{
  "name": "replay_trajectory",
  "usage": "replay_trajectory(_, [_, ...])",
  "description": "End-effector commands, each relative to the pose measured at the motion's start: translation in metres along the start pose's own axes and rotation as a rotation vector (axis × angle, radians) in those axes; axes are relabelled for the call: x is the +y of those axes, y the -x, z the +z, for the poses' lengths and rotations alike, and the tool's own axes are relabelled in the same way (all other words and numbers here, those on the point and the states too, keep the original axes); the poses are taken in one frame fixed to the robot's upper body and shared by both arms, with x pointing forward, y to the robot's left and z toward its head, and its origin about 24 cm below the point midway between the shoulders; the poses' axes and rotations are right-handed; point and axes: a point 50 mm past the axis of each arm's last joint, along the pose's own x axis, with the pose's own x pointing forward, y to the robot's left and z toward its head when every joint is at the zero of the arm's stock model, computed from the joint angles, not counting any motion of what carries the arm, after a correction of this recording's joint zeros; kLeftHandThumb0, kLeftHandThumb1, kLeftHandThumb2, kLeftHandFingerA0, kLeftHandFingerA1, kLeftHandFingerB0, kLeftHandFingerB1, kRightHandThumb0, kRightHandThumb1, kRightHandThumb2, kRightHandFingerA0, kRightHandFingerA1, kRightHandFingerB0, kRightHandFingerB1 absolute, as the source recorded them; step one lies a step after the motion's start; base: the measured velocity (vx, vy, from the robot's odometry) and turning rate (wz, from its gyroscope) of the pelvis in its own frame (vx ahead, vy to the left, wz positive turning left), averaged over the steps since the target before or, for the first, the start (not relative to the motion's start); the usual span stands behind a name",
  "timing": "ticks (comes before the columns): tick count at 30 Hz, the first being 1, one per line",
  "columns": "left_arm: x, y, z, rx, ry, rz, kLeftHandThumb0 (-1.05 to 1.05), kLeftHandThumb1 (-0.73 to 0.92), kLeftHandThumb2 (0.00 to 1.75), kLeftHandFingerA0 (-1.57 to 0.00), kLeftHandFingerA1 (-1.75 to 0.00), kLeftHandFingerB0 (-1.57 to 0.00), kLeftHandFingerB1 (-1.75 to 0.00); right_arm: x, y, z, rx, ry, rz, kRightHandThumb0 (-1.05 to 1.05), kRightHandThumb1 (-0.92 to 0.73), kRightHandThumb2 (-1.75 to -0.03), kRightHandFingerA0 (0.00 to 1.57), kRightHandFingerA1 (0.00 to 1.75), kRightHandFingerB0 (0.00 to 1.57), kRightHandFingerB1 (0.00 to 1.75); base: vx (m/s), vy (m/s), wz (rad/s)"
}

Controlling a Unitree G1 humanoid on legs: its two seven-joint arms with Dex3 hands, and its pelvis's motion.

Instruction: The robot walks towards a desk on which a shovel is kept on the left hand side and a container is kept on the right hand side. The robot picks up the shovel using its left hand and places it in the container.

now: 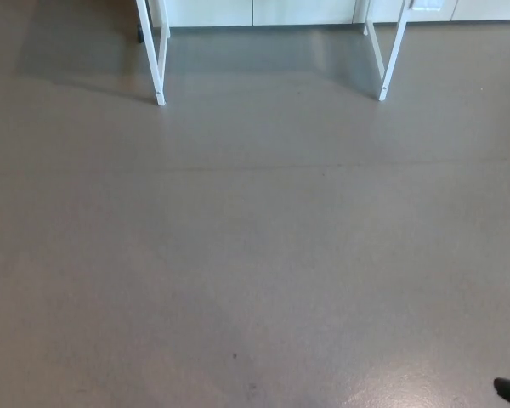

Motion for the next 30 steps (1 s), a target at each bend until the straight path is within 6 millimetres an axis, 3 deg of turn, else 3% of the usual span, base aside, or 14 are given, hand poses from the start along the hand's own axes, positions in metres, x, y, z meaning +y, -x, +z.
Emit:
replay_trajectory(1, [0.017, 0.013, 0.006, -0.081, 0.156, -0.132, -0.30, 0.52, 0.64, -0.42, -0.41, -0.40, -0.39, -0.010, 0.015, 0.005, -0.117, -0.148, 0.029, -0.29, -0.44, -0.63, 0.52, 0.58, 0.39, 0.48, 0.00, 0.000, 0.00])
replay_trajectory(7, [0.018, 0.021, -0.001, -0.062, 0.135, -0.137, -0.32, 0.51, 0.64, -0.42, -0.41, -0.38, -0.39, -0.010, 0.021, -0.007, -0.095, -0.160, 0.030, -0.29, -0.42, -0.62, 0.56, 0.60, 0.42, 0.49, 0.00, 0.000, 0.00])
replay_trajectory(9, [0.021, 0.024, -0.005, -0.043, 0.149, -0.101, -0.23, 0.54, 0.57, -0.56, -0.39, -0.43, -0.35, -0.009, 0.024, -0.012, -0.083, -0.147, 0.027, -0.33, -0.40, -0.64, 0.56, 0.60, 0.42, 0.50, 0.00, 0.000, 0.00])
replay_trajectory(30, [0.021, 0.024, -0.006, -0.035, 0.116, -0.092, -0.29, 0.52, 0.63, -0.50, -0.42, -0.43, -0.39, -0.008, 0.025, -0.018, -0.076, -0.149, 0.018, -0.20, -0.48, -0.54, 0.63, 0.56, 0.48, 0.45, 0.00, 0.000, 0.00])
